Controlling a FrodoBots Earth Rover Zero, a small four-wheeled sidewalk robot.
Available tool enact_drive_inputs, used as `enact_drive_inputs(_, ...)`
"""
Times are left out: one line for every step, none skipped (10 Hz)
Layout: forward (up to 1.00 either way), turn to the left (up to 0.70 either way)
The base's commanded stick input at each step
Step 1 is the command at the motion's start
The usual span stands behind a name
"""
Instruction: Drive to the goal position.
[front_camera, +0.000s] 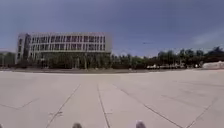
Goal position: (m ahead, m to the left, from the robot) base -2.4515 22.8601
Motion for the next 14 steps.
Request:
enact_drive_inputs(0.43,0.29)
enact_drive_inputs(0.43,0.29)
enact_drive_inputs(0.43,0.29)
enact_drive_inputs(0.4,0.27)
enact_drive_inputs(0.39,0.27)
enact_drive_inputs(0.39,0.27)
enact_drive_inputs(0.39,0.27)
enact_drive_inputs(0.4,0.27)
enact_drive_inputs(0.4,0.27)
enact_drive_inputs(0.4,0.27)
enact_drive_inputs(0.4,0.27)
enact_drive_inputs(0.4,0.27)
enact_drive_inputs(0.4,0.27)
enact_drive_inputs(0.4,0.27)
